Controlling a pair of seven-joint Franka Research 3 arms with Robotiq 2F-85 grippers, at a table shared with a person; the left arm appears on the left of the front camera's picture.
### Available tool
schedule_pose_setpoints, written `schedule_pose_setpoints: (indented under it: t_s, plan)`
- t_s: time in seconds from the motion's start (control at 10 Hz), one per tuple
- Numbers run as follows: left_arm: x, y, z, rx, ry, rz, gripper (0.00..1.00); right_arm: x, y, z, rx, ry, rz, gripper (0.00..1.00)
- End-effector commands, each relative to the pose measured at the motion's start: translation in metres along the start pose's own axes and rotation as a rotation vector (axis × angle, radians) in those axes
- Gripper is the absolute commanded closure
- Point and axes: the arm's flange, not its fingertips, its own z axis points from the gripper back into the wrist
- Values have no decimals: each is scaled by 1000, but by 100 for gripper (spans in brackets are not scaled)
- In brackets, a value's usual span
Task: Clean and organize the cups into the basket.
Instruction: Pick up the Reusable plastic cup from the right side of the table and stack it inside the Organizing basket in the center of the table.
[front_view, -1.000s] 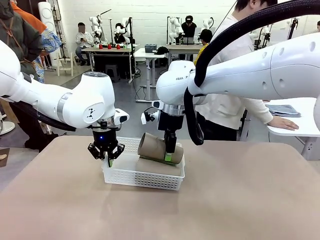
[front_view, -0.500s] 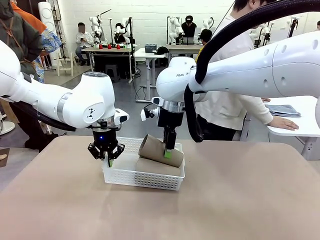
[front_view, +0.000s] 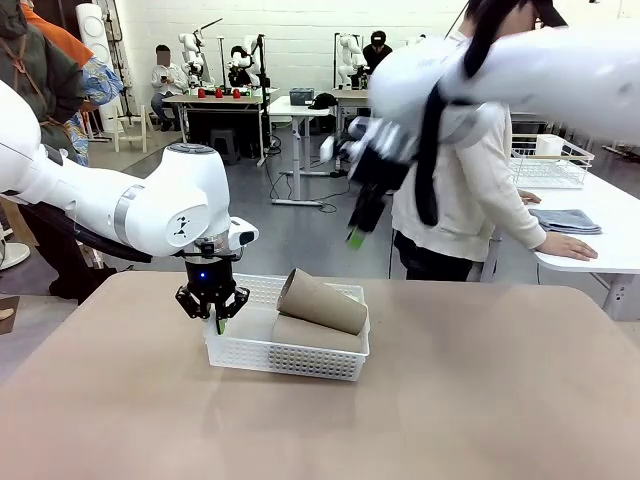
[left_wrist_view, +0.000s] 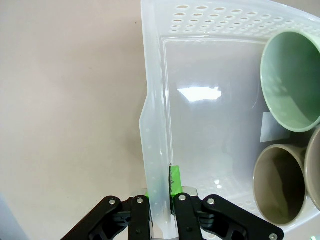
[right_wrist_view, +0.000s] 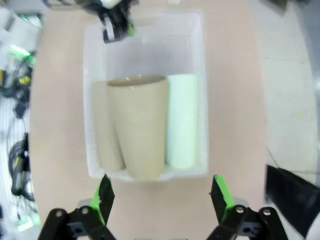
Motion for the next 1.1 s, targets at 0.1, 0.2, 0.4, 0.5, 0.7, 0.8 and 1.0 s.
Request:
schedule_pose_setpoints:
  t_s: [0.1,0.2,0.4,0.5,0.7,0.8,1.0]
  plan:
    - [1,0,3,-2,-7,1,100,-129,53,63,-41,-274,-44,0]
    - [1,0,3,-2,-7,1,100,-174,66,81,-64,-363,-65,0]
    - [1,0,3,-2,-7,1,100,-257,96,94,-43,-499,-52,0]
    - [1,0,3,-2,-7,1,100,-298,117,99,-21,-586,-13,0]
    - [1,0,3,-2,-7,1,100,-363,146,113,-75,-704,2,0]
    - [1,0,3,-2,-7,1,100,-390,153,118,-106,-740,0,0]
    - [1,0,3,-2,-7,1,100,-442,150,116,-179,-762,-28,0]
